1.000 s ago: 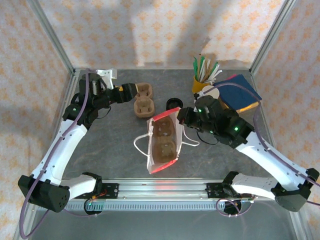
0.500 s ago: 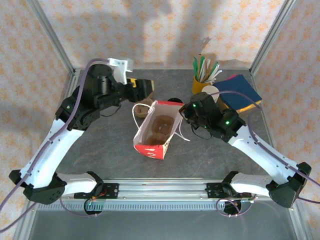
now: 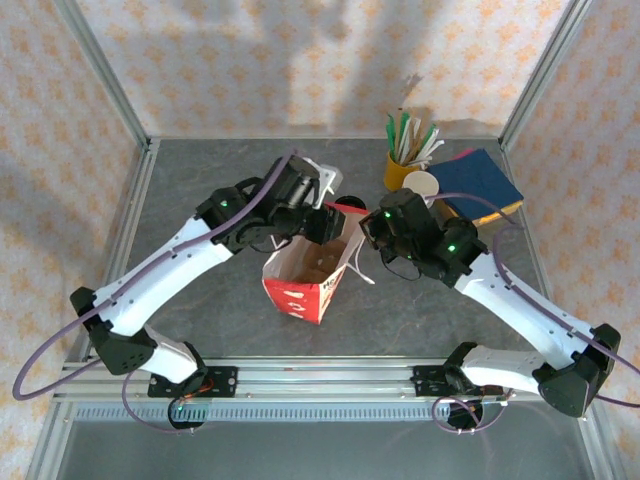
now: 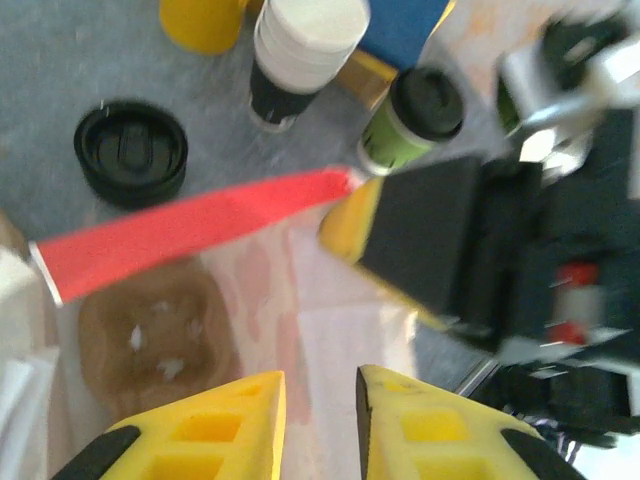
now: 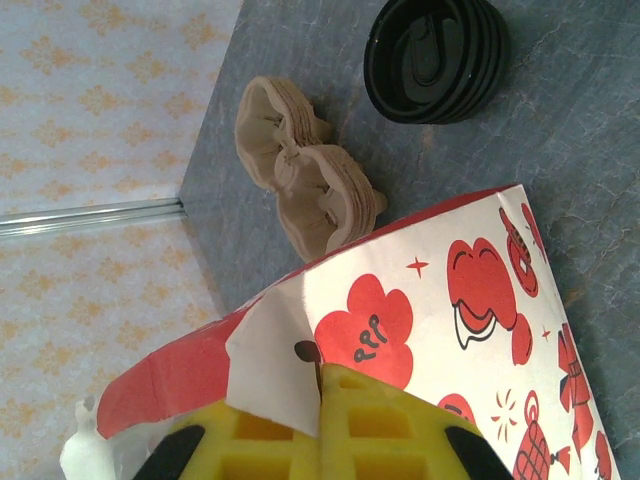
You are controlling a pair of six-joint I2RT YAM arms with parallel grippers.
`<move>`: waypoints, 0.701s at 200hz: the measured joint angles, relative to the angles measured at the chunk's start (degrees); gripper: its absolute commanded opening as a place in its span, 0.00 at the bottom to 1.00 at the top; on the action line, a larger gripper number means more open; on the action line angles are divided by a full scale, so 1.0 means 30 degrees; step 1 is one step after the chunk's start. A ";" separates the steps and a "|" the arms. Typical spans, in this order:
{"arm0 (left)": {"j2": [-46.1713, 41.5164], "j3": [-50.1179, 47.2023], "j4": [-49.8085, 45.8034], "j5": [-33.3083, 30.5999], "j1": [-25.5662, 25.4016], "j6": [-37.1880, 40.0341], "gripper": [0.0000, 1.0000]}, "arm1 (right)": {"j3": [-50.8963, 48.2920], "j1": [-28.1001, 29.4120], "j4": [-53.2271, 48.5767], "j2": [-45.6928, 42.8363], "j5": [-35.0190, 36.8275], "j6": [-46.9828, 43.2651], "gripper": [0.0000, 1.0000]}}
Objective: Pack the takeout coffee
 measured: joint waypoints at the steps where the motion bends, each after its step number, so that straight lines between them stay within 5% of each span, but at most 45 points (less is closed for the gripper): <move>1: 0.0015 -0.0036 -0.0015 0.0007 0.0000 -0.0007 0.25 | -0.0007 0.0000 0.0000 0.0000 -0.0007 0.0007 0.00; 140: 0.2448 -0.1537 -0.2608 -0.1727 -0.0838 0.1523 0.17 | -0.0750 -0.0036 0.0452 -0.0342 -0.0073 0.0809 0.00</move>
